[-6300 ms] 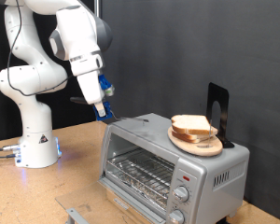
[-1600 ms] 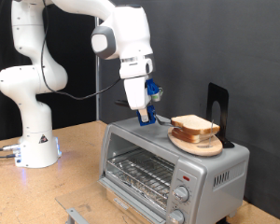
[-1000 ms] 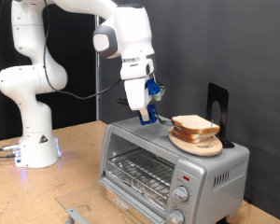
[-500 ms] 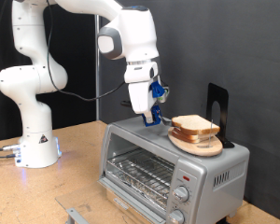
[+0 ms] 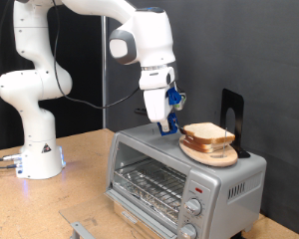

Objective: Make a piece of toast with the oven

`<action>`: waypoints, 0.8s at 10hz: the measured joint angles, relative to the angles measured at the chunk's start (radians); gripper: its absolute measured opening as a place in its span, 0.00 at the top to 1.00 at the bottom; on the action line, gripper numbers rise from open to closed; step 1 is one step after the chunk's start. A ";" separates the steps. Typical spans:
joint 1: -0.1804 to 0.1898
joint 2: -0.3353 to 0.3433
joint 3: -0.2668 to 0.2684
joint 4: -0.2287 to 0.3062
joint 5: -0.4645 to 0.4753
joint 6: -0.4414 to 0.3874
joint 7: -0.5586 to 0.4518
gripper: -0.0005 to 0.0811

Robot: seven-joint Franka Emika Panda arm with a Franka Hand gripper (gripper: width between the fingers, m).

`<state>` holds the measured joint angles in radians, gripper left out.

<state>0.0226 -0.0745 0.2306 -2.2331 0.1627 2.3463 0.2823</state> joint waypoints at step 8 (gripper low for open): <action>-0.003 0.036 0.002 0.014 -0.022 0.074 0.075 0.50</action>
<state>0.0198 -0.0383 0.2331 -2.2188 0.1412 2.4200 0.3578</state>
